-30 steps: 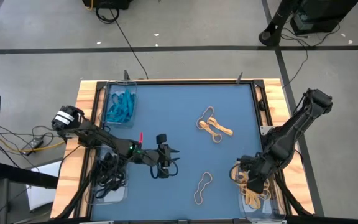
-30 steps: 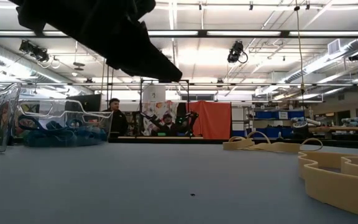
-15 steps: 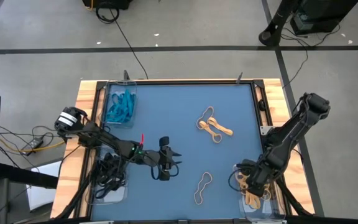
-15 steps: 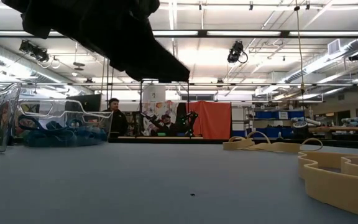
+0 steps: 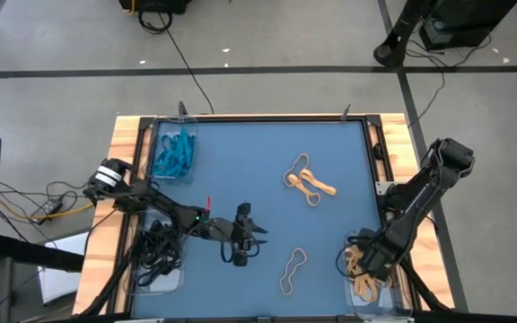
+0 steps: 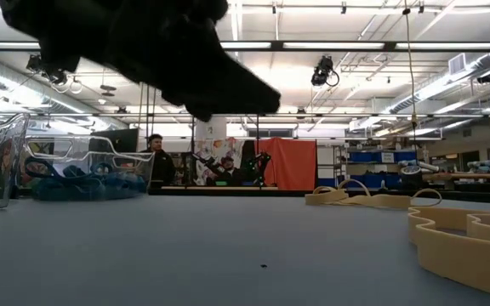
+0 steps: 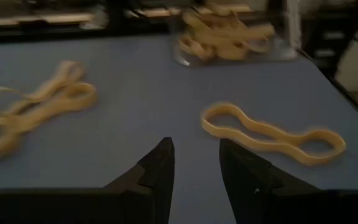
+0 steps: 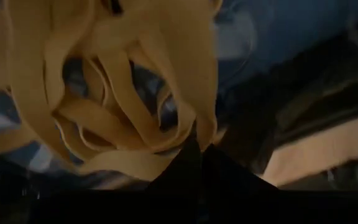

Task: Sort rubber bands into baskets
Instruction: Put the yellow rubber band into the bottom right transparent bin

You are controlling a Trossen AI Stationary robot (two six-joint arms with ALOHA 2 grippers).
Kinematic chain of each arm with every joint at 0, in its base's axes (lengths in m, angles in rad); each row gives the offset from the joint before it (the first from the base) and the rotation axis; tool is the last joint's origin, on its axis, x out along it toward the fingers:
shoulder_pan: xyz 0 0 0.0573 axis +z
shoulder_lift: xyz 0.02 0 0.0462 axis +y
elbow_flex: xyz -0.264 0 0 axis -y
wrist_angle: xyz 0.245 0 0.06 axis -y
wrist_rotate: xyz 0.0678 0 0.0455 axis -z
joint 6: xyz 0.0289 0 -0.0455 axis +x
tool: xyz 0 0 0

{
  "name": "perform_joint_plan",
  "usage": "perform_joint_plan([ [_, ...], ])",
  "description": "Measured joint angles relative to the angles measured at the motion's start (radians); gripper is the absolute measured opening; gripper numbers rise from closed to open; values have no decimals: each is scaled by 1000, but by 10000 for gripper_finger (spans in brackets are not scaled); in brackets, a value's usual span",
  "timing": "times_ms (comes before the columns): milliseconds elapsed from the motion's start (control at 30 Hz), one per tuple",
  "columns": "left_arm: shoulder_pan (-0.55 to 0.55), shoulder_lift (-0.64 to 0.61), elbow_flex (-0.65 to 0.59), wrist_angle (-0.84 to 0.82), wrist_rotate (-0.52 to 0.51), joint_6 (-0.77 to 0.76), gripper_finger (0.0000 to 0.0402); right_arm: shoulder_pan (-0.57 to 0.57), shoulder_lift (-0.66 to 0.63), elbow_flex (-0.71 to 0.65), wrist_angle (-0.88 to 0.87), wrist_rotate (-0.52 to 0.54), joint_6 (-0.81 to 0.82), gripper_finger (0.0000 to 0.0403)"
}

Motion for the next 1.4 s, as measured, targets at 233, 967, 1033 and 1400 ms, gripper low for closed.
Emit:
perform_joint_plan([
  [233, 3, 139, 124, -10, 40, -7, 149, -4, -57, 0, 2, 68, 112, 85],
  [967, 5, 436, 483, -178, 22, -97, 252, 19, -191, 0, 20, 373, 250, 128],
  [1033, 5, 443, 483, -181, 21, -116, 252, 19, -191, 0, 20, 373, 250, 128],
  [1400, 6, 493, 488, -183, 8, -179, 251, 17, -191, 0, 21, 346, 251, 127],
])
